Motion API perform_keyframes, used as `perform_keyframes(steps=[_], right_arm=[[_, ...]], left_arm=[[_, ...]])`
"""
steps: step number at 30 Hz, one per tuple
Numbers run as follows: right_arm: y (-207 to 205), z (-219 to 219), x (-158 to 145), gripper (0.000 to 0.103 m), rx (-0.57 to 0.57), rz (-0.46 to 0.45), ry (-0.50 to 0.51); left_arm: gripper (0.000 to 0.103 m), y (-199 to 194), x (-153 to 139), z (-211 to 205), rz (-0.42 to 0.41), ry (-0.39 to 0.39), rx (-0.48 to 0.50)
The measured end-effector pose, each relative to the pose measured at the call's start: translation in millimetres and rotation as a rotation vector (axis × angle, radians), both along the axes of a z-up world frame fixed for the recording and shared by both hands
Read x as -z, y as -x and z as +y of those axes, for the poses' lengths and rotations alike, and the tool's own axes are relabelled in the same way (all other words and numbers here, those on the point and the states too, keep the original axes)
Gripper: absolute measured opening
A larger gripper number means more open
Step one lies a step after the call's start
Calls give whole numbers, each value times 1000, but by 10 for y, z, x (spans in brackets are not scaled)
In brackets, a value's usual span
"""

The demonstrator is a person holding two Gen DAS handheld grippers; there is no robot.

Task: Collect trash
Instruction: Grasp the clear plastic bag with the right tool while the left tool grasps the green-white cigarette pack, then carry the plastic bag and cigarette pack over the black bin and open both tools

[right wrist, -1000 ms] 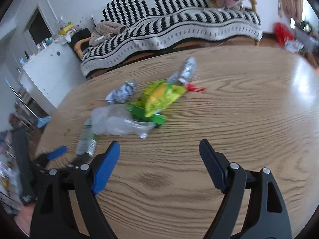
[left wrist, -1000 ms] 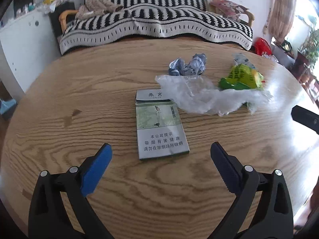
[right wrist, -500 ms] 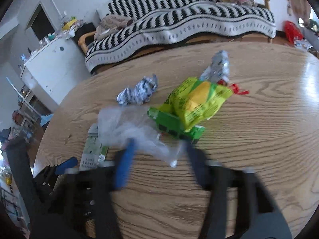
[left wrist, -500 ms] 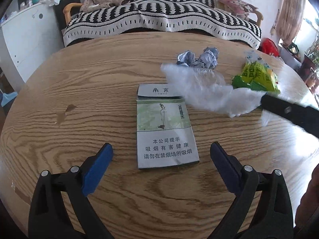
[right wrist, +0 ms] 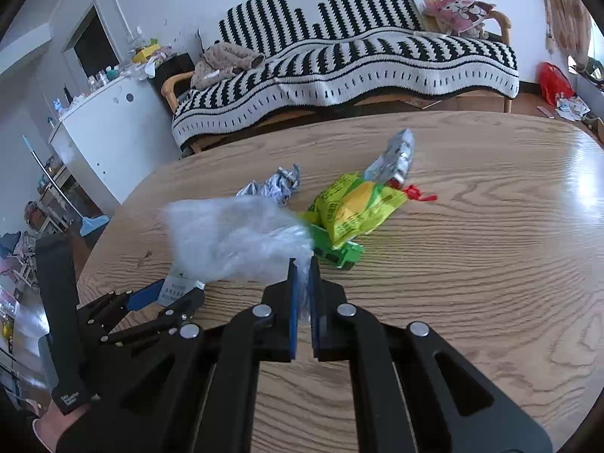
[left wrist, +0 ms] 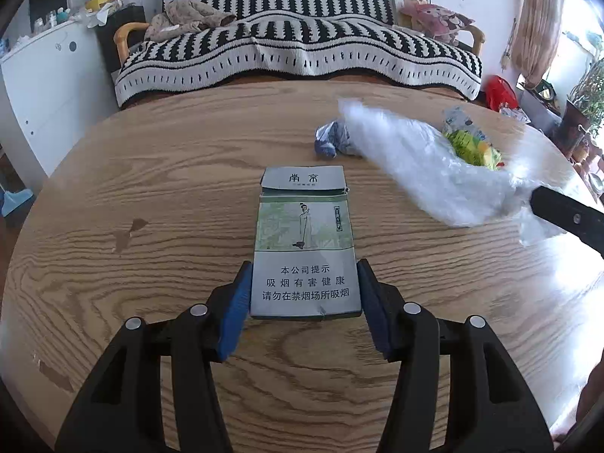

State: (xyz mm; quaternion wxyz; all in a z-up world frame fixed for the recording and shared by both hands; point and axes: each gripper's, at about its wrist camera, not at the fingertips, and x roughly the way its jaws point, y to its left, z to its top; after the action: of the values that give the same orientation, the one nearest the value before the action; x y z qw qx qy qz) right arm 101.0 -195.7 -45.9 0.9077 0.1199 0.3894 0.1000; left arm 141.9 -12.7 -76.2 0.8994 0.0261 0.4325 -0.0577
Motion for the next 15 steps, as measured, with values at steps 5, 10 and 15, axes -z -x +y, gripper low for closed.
perform_keyframes(steps=[5,10,15], right_arm=[[165,-237,-127,6,40,-17,-4],[481,-697,-325,6,112,-54,14],[867,-1306,-478,6,211,-73,41]], left_arm=[[54,46,-146,-96,-32,9,7],[54,160,-345,-378,-75,34,59],[54,361,-461,-881,-95,61,154]])
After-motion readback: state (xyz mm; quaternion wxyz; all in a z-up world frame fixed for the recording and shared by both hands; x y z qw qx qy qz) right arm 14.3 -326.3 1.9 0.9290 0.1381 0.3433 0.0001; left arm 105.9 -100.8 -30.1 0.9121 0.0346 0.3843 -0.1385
